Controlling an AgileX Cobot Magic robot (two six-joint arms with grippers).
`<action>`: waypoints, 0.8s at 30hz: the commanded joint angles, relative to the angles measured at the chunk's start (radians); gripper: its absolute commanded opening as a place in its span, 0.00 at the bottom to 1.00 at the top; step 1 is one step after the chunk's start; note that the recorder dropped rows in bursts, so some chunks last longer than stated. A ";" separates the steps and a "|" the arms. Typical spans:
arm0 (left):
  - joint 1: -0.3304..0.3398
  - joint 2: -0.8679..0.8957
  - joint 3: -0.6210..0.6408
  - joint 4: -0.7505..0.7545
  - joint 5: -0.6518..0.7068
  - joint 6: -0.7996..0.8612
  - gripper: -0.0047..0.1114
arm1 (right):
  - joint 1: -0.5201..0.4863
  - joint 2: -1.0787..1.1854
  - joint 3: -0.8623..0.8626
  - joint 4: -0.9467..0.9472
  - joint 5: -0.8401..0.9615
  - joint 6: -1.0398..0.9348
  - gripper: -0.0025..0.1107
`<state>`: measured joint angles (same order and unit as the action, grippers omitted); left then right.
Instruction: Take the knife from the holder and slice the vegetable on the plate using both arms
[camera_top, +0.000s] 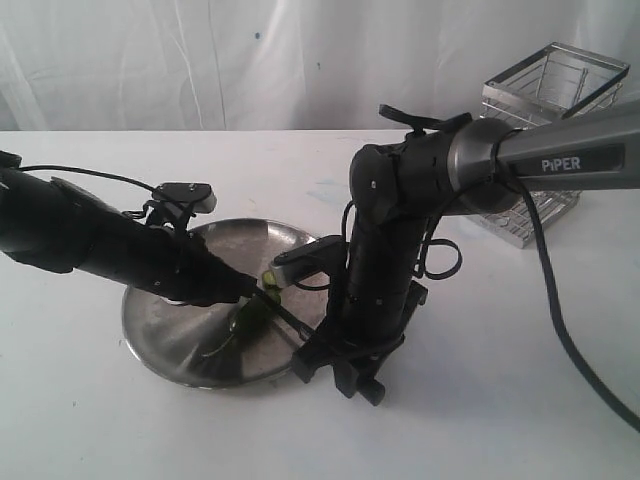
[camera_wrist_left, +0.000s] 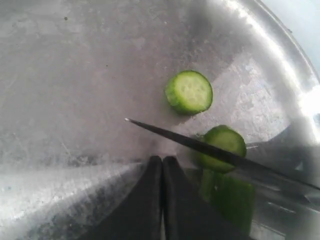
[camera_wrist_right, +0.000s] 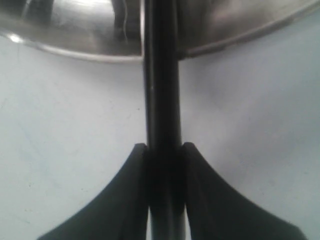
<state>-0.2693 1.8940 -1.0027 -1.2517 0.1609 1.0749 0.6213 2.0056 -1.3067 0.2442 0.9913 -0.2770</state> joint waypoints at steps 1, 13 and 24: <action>-0.003 -0.010 -0.014 -0.125 0.049 0.008 0.04 | -0.003 0.000 0.001 -0.010 -0.002 0.004 0.02; -0.003 0.005 -0.034 -0.349 0.098 0.229 0.04 | -0.003 0.000 0.001 0.012 -0.005 0.005 0.02; -0.003 0.115 -0.034 -0.458 0.098 0.406 0.04 | -0.003 0.000 0.001 0.014 -0.005 0.005 0.02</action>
<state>-0.2693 1.9815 -1.0391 -1.7096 0.2544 1.4578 0.6213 2.0056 -1.3067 0.2562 0.9882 -0.2727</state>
